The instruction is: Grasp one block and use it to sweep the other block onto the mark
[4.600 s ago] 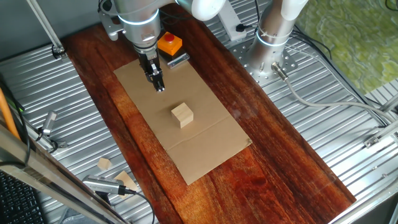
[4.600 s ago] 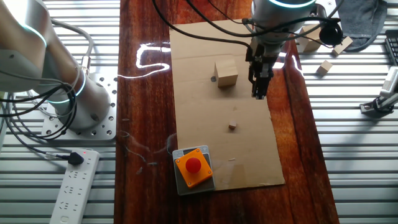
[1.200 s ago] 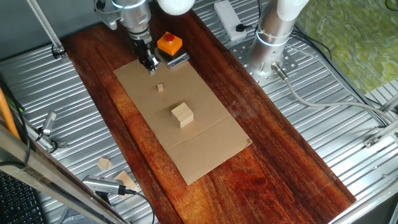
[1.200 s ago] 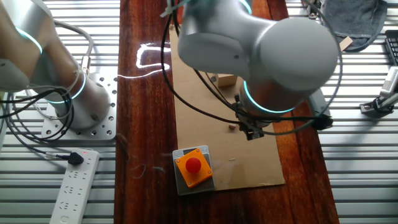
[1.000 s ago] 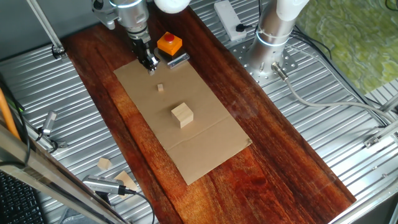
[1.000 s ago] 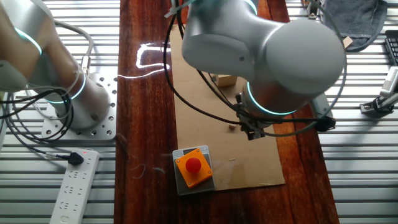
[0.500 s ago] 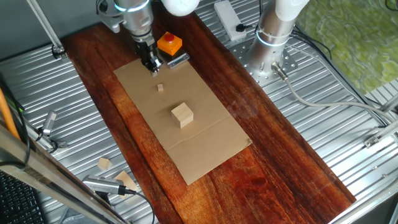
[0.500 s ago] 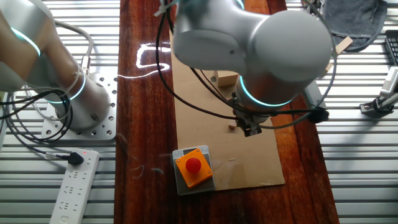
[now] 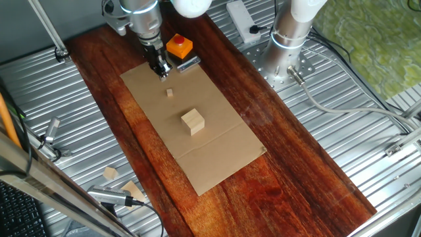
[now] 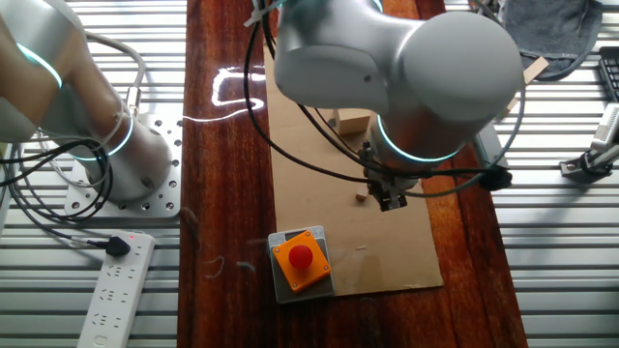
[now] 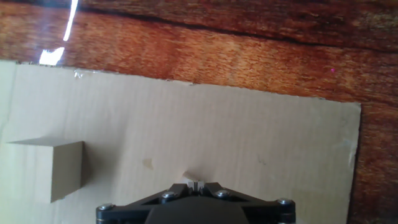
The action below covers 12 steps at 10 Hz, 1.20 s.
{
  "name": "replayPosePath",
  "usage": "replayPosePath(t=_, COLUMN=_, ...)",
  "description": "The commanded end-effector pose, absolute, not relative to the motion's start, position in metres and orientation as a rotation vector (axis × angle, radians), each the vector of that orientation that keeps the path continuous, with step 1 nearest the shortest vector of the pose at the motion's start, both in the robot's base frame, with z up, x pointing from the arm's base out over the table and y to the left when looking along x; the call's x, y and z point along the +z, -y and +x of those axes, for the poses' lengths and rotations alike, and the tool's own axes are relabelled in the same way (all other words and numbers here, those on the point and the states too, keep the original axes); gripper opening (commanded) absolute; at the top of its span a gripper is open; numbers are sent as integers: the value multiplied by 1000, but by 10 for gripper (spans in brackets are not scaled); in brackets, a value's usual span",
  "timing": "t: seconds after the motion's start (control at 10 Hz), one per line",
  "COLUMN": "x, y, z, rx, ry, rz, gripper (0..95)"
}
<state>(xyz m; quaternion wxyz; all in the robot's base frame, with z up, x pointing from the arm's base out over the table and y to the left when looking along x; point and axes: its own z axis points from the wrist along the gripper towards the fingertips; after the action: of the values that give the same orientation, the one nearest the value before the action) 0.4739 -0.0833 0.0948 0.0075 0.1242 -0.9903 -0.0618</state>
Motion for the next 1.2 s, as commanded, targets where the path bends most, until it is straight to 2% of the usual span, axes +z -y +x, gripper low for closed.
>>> replayPosePath(t=0.1, x=94, y=84, z=475, rx=-193, ry=3046, rz=392, gripper=0)
replayPosePath(t=0.4, x=94, y=84, z=475, rx=-112, ry=3007, rz=317, gripper=0)
replayPosePath(t=1.2, x=94, y=84, z=475, rx=-86, ry=3009, rz=290, gripper=0)
